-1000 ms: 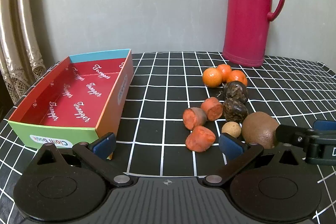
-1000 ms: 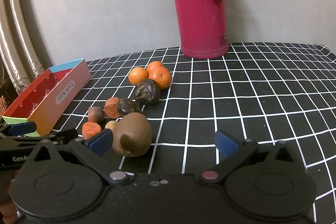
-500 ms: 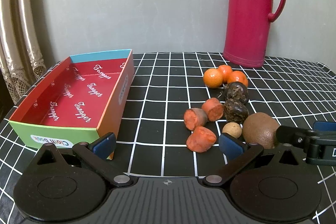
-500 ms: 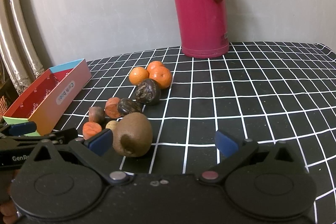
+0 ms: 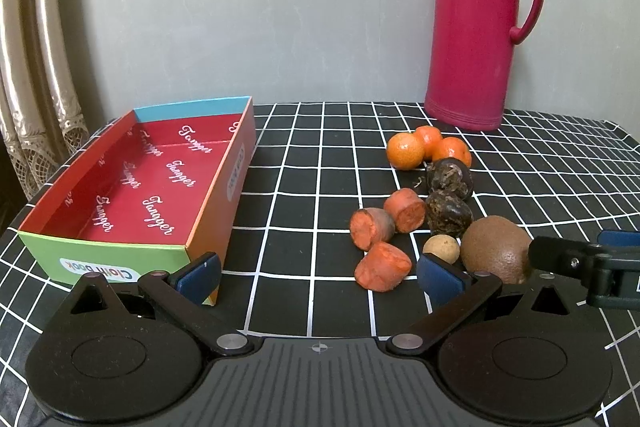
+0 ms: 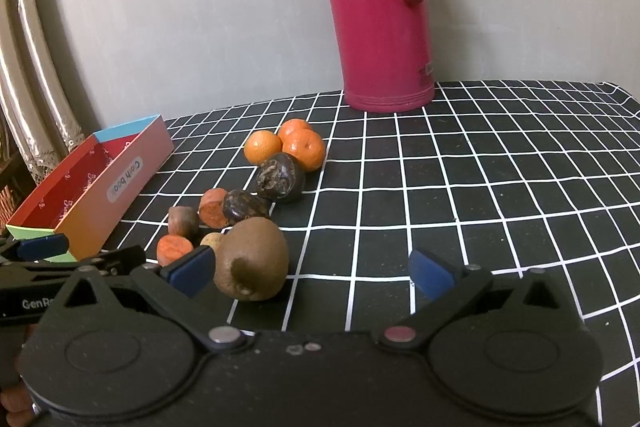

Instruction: Organize fruits

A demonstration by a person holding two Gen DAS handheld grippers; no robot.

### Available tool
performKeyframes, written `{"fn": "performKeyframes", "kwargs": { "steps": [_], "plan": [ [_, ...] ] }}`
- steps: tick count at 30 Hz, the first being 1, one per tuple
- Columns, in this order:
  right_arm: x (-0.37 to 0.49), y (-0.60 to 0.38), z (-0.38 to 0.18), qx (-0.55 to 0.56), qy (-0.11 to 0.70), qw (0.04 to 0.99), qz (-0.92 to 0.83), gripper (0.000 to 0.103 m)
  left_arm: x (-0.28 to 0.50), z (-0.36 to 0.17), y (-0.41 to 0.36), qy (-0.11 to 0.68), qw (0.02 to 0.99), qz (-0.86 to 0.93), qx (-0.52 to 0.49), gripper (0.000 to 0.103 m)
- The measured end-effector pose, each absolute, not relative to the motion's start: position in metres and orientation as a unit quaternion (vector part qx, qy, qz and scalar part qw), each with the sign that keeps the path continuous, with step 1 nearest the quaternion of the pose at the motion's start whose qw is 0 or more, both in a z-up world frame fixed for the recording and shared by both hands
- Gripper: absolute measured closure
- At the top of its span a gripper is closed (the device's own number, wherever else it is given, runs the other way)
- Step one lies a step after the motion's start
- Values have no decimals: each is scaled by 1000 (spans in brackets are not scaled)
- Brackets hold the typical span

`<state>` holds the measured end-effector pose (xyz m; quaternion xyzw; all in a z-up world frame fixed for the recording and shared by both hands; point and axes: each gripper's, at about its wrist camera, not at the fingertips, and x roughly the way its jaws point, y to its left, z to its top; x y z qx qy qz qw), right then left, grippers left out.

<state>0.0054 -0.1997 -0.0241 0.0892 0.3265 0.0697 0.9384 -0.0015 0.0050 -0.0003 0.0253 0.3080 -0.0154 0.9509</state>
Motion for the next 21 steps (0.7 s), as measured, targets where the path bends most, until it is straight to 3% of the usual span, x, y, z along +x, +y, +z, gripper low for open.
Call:
{"fn": "performKeyframes", "kwargs": {
  "steps": [21],
  "plan": [
    [-4,-224,-12,123,300,944,51,0,-16,0,-12,269,960,-46,59,0]
  ]
}}
